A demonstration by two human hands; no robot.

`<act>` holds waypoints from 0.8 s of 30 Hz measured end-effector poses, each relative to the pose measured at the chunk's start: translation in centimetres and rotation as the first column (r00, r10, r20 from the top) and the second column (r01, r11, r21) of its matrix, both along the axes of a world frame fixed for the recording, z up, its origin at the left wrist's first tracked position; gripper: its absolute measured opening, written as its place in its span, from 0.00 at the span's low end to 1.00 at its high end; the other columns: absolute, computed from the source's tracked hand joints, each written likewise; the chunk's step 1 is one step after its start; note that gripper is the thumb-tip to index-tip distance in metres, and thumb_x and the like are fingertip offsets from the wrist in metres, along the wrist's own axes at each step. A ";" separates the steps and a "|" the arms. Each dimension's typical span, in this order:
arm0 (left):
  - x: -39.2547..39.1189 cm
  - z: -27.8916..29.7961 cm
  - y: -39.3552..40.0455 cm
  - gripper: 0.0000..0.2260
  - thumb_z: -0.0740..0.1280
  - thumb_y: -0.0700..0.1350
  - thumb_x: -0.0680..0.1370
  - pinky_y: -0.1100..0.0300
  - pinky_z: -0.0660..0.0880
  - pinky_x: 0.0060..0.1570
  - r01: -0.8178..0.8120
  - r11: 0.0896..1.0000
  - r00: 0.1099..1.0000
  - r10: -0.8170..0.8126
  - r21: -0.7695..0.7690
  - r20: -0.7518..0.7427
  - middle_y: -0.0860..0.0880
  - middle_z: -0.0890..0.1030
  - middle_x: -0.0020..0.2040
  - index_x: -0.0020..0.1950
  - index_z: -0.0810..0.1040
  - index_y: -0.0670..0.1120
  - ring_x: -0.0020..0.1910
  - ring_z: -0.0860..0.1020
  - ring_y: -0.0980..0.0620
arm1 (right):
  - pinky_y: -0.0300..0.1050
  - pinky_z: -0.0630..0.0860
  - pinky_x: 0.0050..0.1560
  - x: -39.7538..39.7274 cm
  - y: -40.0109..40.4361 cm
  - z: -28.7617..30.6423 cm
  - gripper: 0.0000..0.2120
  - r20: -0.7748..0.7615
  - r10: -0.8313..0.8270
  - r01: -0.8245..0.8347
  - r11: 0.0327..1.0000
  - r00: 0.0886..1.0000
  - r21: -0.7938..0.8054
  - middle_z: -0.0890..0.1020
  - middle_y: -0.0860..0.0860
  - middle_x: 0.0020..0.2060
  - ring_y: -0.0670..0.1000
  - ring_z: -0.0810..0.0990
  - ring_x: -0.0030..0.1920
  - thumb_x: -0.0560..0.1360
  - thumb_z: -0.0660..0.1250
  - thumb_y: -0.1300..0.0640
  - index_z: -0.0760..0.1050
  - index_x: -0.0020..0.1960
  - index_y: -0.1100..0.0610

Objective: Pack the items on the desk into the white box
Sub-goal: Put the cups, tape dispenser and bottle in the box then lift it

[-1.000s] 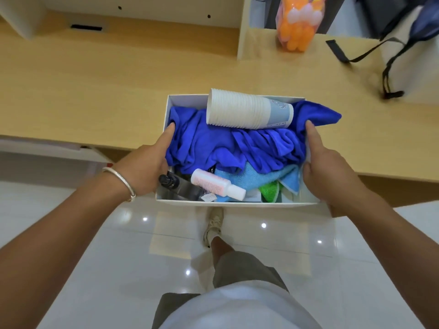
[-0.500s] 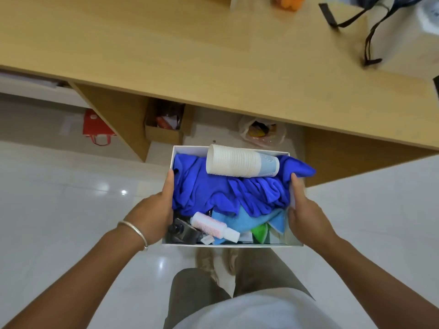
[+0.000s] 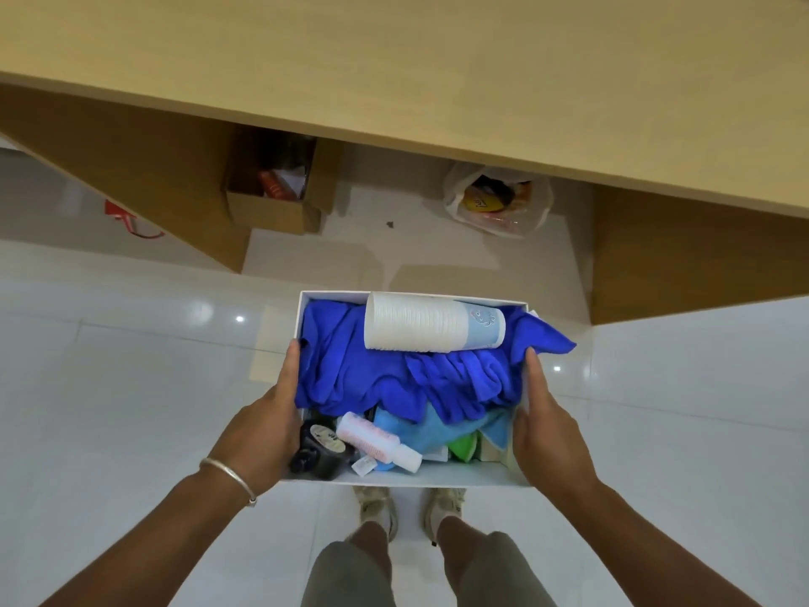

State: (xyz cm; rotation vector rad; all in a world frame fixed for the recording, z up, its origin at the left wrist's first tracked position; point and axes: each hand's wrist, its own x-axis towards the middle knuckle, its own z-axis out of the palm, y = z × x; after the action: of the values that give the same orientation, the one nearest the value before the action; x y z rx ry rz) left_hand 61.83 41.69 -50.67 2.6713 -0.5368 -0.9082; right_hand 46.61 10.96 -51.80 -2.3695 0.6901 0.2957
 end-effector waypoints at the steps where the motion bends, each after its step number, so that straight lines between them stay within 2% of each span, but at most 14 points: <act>1: 0.2 -1.4 -0.5 0.50 0.62 0.33 0.73 0.58 0.69 0.27 -0.003 1.000 1.000 0.003 0.001 -0.006 0.49 0.71 0.28 0.69 0.23 0.59 0.25 0.69 0.53 | 0.43 0.68 0.39 0.3 -0.4 -1.3 0.36 -0.005 -0.002 0.002 1.000 1.000 0.009 0.76 0.49 0.47 0.43 0.73 0.34 0.77 0.53 0.49 0.31 0.71 0.30; 5: 1.6 -8.0 -1.4 0.47 0.61 0.34 0.73 0.55 0.72 0.29 -0.016 1.000 1.000 0.015 -0.017 -0.018 0.49 0.71 0.29 0.72 0.26 0.56 0.25 0.69 0.52 | 0.45 0.68 0.38 1.6 -1.2 -7.1 0.36 -0.009 -0.013 0.013 1.000 1.000 -0.004 0.79 0.55 0.49 0.48 0.72 0.34 0.67 0.44 0.36 0.31 0.71 0.31; 9: 3.7 -15.1 -1.6 0.48 0.61 0.34 0.73 0.57 0.72 0.31 -0.006 0.999 1.000 0.005 -0.045 -0.022 0.50 0.72 0.29 0.71 0.26 0.58 0.26 0.71 0.52 | 0.44 0.69 0.41 3.0 -0.9 -13.7 0.36 -0.022 -0.048 0.048 0.999 0.999 -0.007 0.79 0.54 0.54 0.49 0.75 0.38 0.67 0.44 0.35 0.31 0.70 0.30; 12: 5.8 -20.2 -1.4 0.46 0.61 0.36 0.74 0.62 0.72 0.31 -0.027 0.997 0.999 0.025 -0.072 -0.029 0.52 0.71 0.30 0.73 0.28 0.59 0.27 0.73 0.55 | 0.43 0.68 0.42 4.5 0.1 -18.3 0.35 -0.018 -0.096 0.096 0.995 0.995 0.007 0.78 0.48 0.53 0.47 0.73 0.39 0.66 0.44 0.36 0.31 0.69 0.27; 14: 7.2 -23.7 -1.1 0.40 0.59 0.41 0.78 0.57 0.76 0.36 -0.090 0.986 0.993 0.078 -0.140 -0.090 0.49 0.75 0.33 0.75 0.32 0.60 0.31 0.76 0.51 | 0.43 0.69 0.43 5.4 0.8 -21.5 0.35 -0.032 -0.129 0.130 0.991 0.991 0.023 0.77 0.45 0.51 0.49 0.76 0.40 0.66 0.44 0.36 0.32 0.69 0.27; 16: 8.7 -27.1 -0.8 0.33 0.55 0.47 0.81 0.52 0.78 0.43 -0.117 0.985 0.982 0.095 -0.130 -0.160 0.45 0.78 0.39 0.76 0.36 0.59 0.38 0.79 0.45 | 0.46 0.72 0.43 6.2 1.3 -24.7 0.36 -0.065 -0.127 0.129 0.991 0.990 0.030 0.78 0.46 0.52 0.54 0.80 0.44 0.68 0.47 0.35 0.33 0.71 0.29; 18: 9.8 -30.1 -1.1 0.40 0.58 0.43 0.78 0.56 0.77 0.43 -0.029 0.994 0.997 0.021 -0.103 -0.080 0.49 0.74 0.36 0.74 0.28 0.56 0.37 0.79 0.48 | 0.47 0.75 0.46 7.1 1.2 -28.3 0.35 -0.057 -0.143 0.144 0.989 0.988 0.029 0.79 0.47 0.54 0.54 0.81 0.46 0.75 0.53 0.43 0.32 0.71 0.30; 20: 10.4 -32.9 -1.1 0.40 0.57 0.43 0.77 0.58 0.76 0.43 -0.021 0.992 0.997 0.012 -0.122 -0.075 0.50 0.72 0.34 0.72 0.26 0.58 0.35 0.78 0.50 | 0.47 0.75 0.47 8.1 0.9 -31.8 0.37 -0.039 -0.133 0.135 0.989 0.990 0.056 0.79 0.49 0.54 0.50 0.79 0.42 0.77 0.56 0.53 0.32 0.69 0.30; 22: 11.3 -35.8 -1.2 0.36 0.55 0.46 0.80 0.57 0.76 0.50 -0.043 0.992 0.992 0.027 -0.122 -0.126 0.48 0.78 0.42 0.73 0.30 0.61 0.41 0.80 0.50 | 0.43 0.71 0.48 9.0 0.6 -34.9 0.37 -0.033 -0.116 0.118 0.991 0.993 0.070 0.78 0.49 0.58 0.47 0.77 0.43 0.77 0.57 0.52 0.33 0.70 0.32; 24: 12.5 -38.2 -2.2 0.27 0.52 0.51 0.82 0.53 0.73 0.58 -0.139 0.982 0.973 0.111 -0.130 -0.201 0.43 0.78 0.58 0.76 0.39 0.62 0.52 0.80 0.45 | 0.40 0.69 0.50 9.6 0.4 -37.5 0.37 -0.059 -0.136 0.140 0.989 0.989 0.056 0.76 0.49 0.63 0.49 0.79 0.49 0.78 0.56 0.54 0.30 0.71 0.36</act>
State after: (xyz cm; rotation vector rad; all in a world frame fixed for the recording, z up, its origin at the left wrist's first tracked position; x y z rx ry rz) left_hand 74.31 39.48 -88.85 2.4249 -0.3691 -1.0361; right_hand 56.21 11.39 -89.35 -2.2517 0.8551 0.3178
